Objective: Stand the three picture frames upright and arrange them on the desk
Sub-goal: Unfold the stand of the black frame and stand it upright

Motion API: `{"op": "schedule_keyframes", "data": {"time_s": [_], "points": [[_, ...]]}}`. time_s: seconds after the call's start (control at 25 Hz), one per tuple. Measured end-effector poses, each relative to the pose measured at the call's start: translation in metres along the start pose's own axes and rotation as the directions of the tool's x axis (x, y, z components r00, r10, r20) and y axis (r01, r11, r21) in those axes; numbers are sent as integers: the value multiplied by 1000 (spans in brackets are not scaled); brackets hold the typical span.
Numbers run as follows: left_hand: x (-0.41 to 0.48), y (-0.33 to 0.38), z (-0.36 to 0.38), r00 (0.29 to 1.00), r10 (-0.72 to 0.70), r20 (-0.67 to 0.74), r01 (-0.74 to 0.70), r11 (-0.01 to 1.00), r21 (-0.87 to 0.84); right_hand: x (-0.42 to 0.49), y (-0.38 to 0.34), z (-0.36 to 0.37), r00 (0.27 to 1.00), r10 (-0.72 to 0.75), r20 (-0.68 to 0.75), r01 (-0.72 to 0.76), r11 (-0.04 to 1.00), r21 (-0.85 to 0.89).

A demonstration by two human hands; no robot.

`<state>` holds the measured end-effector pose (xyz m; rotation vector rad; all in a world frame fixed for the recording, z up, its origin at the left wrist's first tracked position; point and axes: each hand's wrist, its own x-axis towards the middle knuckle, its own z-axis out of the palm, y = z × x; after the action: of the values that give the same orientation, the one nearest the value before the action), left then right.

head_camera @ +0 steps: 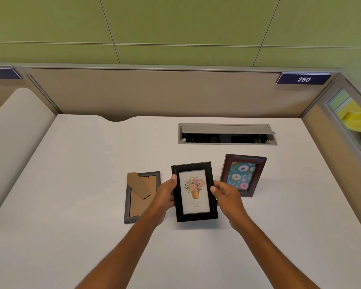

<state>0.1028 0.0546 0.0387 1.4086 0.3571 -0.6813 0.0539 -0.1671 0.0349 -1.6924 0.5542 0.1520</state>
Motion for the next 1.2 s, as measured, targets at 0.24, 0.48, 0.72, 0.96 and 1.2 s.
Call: {"op": "schedule_keyframes", "data": {"time_s": [0.24,0.48,0.72,0.96,1.2], "points": [[13,14,4,1000,18,-15,-17,1000,27,8,-6,2,1000,4,-11,-4,1000,26],[34,28,7,998,57,10,-57,997,50,20,-12,9,1000,-17,-21,18,999,27],[56,37,12,995,100,15,-101,992,81,36,-10,16,999,-8,-37,9,999,36],[67,34,14,993,117,30,-119,987,107,42,-7,19,999,37,-21,-36,999,15],[70,30,8,993,117,20,-118,990,76,42,0,21,999,46,2,-46,999,15]]}}
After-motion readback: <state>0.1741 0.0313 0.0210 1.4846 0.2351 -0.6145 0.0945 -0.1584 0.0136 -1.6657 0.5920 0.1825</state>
